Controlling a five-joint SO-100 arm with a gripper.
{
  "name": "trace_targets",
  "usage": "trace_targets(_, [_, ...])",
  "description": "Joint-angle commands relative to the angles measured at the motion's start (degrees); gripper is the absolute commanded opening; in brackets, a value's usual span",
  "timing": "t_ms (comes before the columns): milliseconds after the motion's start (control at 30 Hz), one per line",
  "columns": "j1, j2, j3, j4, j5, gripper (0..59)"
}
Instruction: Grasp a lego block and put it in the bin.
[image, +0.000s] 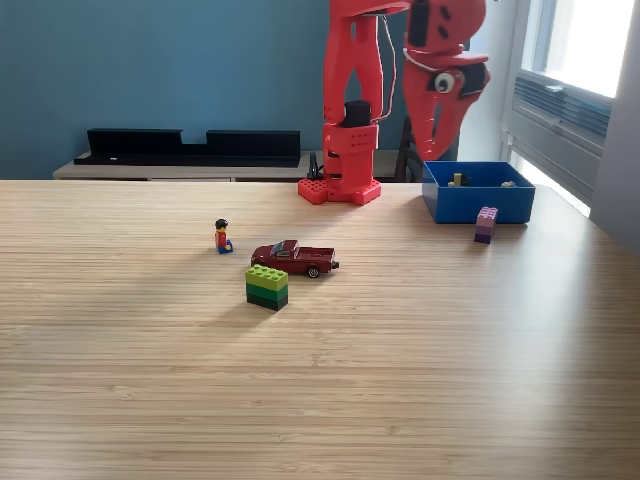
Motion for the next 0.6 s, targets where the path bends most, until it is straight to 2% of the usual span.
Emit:
trace_targets(33, [10.5, 4.9, 3.1, -4.6, 2.3, 0.1])
trace_targets(267, [14.3, 4.9, 15.5, -14.1, 3.2, 0.1])
trace_targets(600, [17.3, 4.3, 15.4, -16.4, 3.1, 0.1])
